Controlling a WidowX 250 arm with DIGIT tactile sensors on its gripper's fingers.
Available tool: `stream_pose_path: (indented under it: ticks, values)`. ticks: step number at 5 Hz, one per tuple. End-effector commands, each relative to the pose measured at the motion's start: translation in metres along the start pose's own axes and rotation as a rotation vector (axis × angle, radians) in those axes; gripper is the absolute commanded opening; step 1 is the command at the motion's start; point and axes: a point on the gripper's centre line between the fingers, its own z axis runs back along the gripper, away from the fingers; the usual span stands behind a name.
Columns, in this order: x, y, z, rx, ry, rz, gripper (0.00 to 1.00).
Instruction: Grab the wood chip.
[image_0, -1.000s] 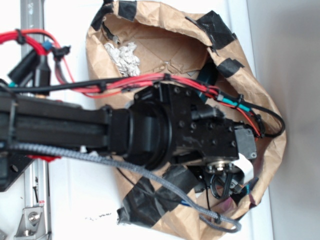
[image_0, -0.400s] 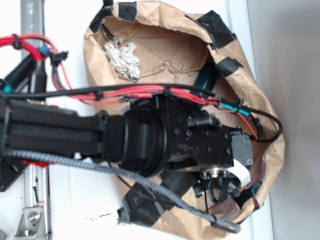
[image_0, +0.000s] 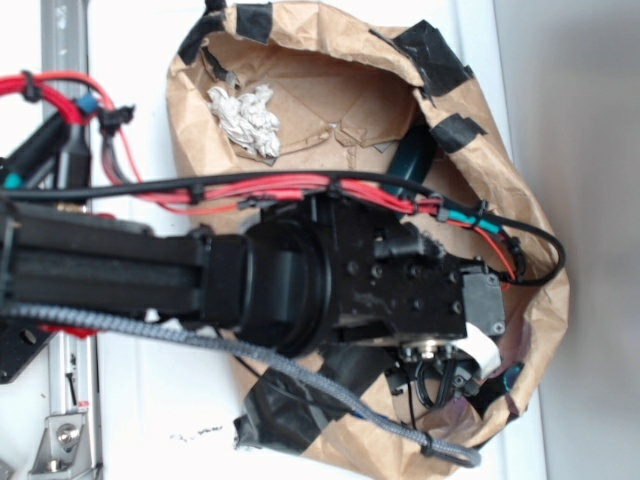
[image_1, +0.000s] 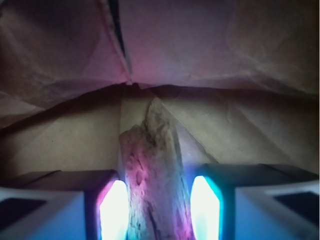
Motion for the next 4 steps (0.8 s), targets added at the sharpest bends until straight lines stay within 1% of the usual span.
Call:
stream_pose_path:
  ticks: [1,2,3,4]
  values:
    - [-0.006,-0.002,0.068,0.049,0.009,0.143,0.00]
    - [-0.034,0.013,0.127,0.104,0.135,0.378,0.00]
    - [-0.032,0.016,0.178,0.128,0.120,0.541,0.00]
    - [-0.022,0.008,0.216,0.064,0.228,0.804,0.00]
